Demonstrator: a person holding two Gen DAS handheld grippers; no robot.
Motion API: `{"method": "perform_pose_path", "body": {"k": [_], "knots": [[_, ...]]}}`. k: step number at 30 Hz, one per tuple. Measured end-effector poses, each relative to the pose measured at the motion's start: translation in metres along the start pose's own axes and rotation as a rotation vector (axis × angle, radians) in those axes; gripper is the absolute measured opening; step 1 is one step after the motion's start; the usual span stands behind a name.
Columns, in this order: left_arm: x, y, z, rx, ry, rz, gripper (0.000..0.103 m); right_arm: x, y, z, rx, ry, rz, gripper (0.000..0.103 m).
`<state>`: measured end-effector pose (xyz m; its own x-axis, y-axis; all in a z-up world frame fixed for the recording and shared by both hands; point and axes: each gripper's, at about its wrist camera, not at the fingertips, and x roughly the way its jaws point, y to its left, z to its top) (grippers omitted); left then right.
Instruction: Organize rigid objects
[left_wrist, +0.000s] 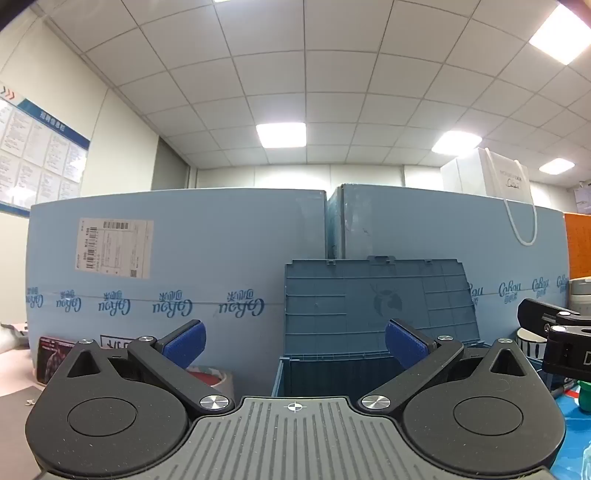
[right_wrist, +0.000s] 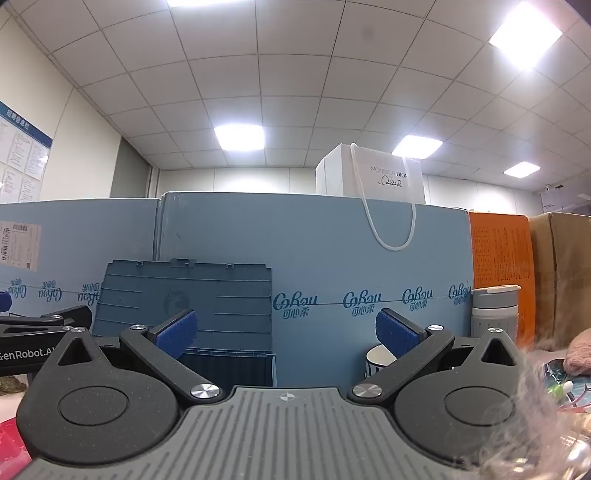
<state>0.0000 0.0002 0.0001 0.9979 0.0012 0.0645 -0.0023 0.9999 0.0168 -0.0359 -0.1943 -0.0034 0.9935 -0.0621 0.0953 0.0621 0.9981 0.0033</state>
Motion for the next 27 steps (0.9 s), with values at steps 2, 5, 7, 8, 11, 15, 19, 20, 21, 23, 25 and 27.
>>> {"method": "perform_pose_path", "body": {"k": [2, 5, 7, 8, 11, 15, 19, 20, 21, 23, 25, 27], "knots": [[0.0, -0.0002, 0.0, 0.005, 0.001, 0.0, 0.103, 0.0002, 0.0001, 0.0001, -0.005, 0.009, 0.001, 0.103], [-0.0004, -0.0002, 0.0, 0.003, 0.001, 0.0, 0.103, 0.0005, 0.0005, 0.0, -0.003, 0.007, 0.001, 0.103], [-0.0013, -0.0002, 0.0001, 0.003, -0.002, -0.002, 0.103, 0.001, 0.0011, -0.0001, -0.003, 0.006, 0.002, 0.103], [-0.0019, -0.0004, 0.0002, 0.004, -0.002, -0.004, 0.103, 0.0005, 0.0002, -0.0001, 0.001, 0.005, 0.001, 0.103], [0.0, 0.0024, -0.0022, 0.003, -0.004, -0.004, 0.103, 0.0011, 0.0001, -0.0001, 0.002, 0.006, 0.001, 0.103], [-0.0016, 0.0006, -0.0013, 0.006, -0.004, -0.007, 0.103, 0.0005, -0.0006, -0.0008, 0.003, 0.005, 0.0, 0.103], [-0.0003, 0.0002, -0.001, 0.001, 0.001, -0.002, 0.103, 0.0003, -0.0004, -0.0006, 0.003, 0.004, 0.0, 0.103], [-0.0001, 0.0001, -0.0009, 0.001, 0.001, -0.002, 0.103, 0.0005, -0.0003, -0.0008, 0.003, 0.004, 0.0, 0.103], [-0.0003, 0.0002, -0.0009, 0.0, 0.002, -0.002, 0.103, 0.0004, -0.0004, -0.0004, 0.003, 0.005, -0.001, 0.103], [-0.0007, 0.0001, -0.0011, 0.0, 0.002, -0.002, 0.103, 0.0005, -0.0003, -0.0006, 0.003, 0.005, -0.001, 0.103], [-0.0008, 0.0003, -0.0009, 0.0, 0.002, -0.003, 0.103, 0.0006, -0.0003, -0.0005, 0.003, 0.004, -0.001, 0.103], [-0.0006, 0.0003, -0.0007, 0.0, 0.004, -0.005, 0.103, 0.0006, -0.0003, -0.0004, 0.003, 0.005, -0.001, 0.103]]}}
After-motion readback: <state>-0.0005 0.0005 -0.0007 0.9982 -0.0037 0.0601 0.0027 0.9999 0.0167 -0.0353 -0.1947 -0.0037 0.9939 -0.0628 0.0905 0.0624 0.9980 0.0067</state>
